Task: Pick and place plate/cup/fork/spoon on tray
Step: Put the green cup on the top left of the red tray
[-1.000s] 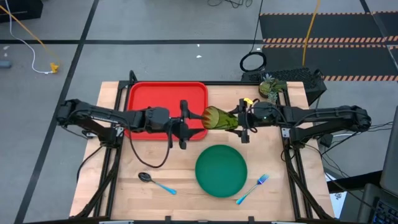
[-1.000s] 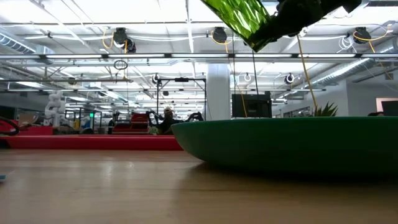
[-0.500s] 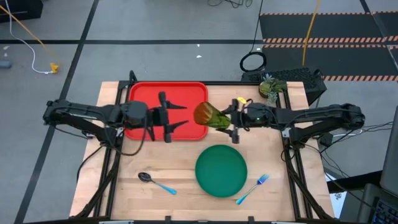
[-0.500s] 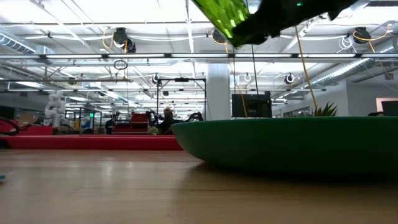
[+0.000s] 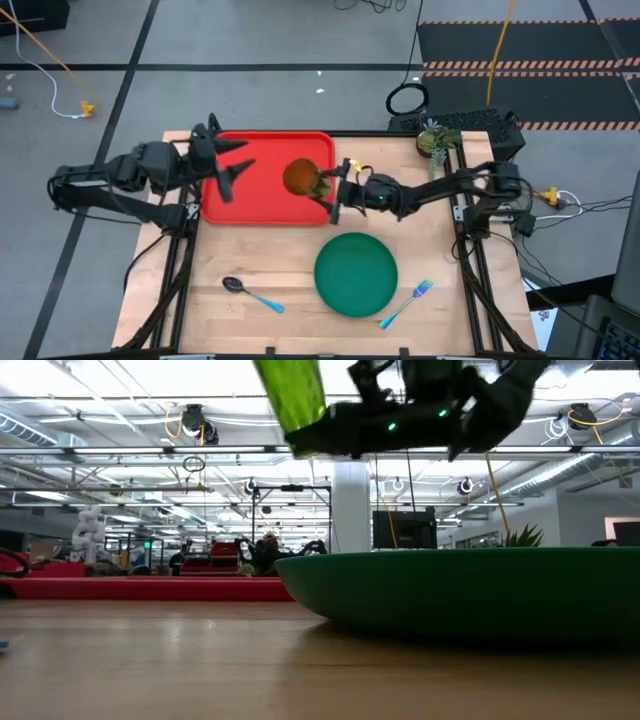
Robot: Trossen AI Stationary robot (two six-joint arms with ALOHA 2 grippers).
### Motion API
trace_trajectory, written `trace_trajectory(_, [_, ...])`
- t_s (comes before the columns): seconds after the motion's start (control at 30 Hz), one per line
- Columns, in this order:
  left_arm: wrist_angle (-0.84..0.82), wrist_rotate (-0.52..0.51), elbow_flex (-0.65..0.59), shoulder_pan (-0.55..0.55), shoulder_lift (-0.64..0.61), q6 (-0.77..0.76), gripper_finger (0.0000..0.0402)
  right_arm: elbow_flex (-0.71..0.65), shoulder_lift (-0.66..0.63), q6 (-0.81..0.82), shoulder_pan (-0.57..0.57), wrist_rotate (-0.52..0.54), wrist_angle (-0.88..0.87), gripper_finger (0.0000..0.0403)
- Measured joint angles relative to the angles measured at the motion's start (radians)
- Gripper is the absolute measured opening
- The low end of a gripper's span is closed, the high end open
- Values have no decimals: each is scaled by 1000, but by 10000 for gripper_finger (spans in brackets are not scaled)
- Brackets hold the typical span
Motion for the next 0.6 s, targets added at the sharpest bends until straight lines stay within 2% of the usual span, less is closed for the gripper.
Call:
trace_trajectory(0.1, [-38,-58,0,46,-10,-60,232,87,80,-65,-20,0,-4,301])
trace_trajectory(0.3, [-42,-65,-2,88,12,-112,232,258,193,-192,-38,1,-83,302])
trace_trajectory(0.5, [-78,-6,24,84,21,-32,232,311,213,-160,-67,-14,-129,302])
trace_trajectory(0.6, [-165,61,76,83,41,56,232,311,213,-63,-101,-112,-130,302])
